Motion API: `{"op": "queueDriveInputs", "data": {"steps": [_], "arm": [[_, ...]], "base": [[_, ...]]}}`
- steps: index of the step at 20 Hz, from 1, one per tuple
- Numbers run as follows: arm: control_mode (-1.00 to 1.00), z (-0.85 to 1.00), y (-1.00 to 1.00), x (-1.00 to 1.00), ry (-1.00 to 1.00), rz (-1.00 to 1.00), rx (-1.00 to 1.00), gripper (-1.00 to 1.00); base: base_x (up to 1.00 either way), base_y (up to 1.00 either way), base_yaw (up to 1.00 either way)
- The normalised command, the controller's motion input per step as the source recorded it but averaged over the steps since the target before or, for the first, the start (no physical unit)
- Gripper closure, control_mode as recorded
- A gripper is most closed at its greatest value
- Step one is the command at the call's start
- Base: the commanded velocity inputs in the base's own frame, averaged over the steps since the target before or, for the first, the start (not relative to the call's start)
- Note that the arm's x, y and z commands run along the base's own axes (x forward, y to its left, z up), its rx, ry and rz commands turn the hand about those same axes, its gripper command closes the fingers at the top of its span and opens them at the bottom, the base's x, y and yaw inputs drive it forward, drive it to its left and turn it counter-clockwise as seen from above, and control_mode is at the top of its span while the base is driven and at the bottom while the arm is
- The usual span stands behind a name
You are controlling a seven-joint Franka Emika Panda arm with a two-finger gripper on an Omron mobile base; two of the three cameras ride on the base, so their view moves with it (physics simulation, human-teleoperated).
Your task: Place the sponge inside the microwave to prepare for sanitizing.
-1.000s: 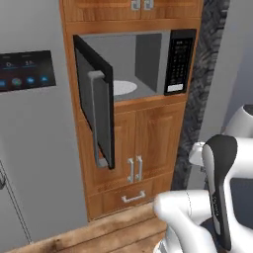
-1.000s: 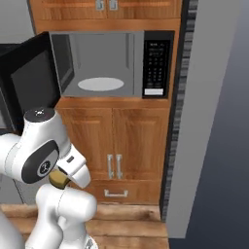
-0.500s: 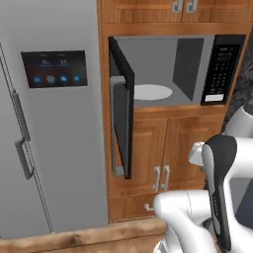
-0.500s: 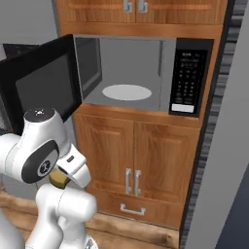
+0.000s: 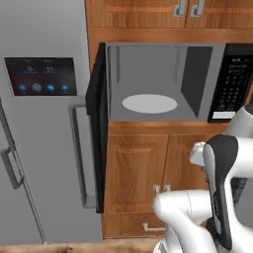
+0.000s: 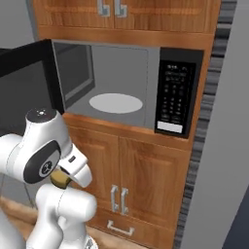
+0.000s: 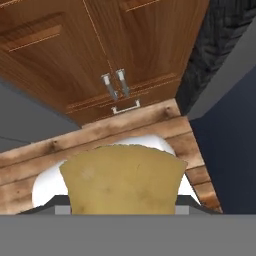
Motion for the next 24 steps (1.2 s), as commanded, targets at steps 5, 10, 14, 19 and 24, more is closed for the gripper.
{"op": "queueDriveInputs", "data": {"steps": [5,10,14,19,24], "arm": [[1.0,0.0,0.0,0.0,0.0,0.0,0.0,1.0],[1.0,0.0,0.0,0.0,0.0,0.0,0.0,1.0],[1.0,0.0,0.0,0.0,0.0,0.0,0.0,1.0],[1.0,0.0,0.0,0.0,0.0,0.0,0.0,1.0],[1.0,0.0,0.0,0.0,0.0,0.0,0.0,1.0]], "base": [[0.41,-0.17,0.47],[0.2,-0.37,0.45],[0.22,-0.48,0.36],[0.17,-0.37,0.28],[0.15,-0.52,0.17]]}}
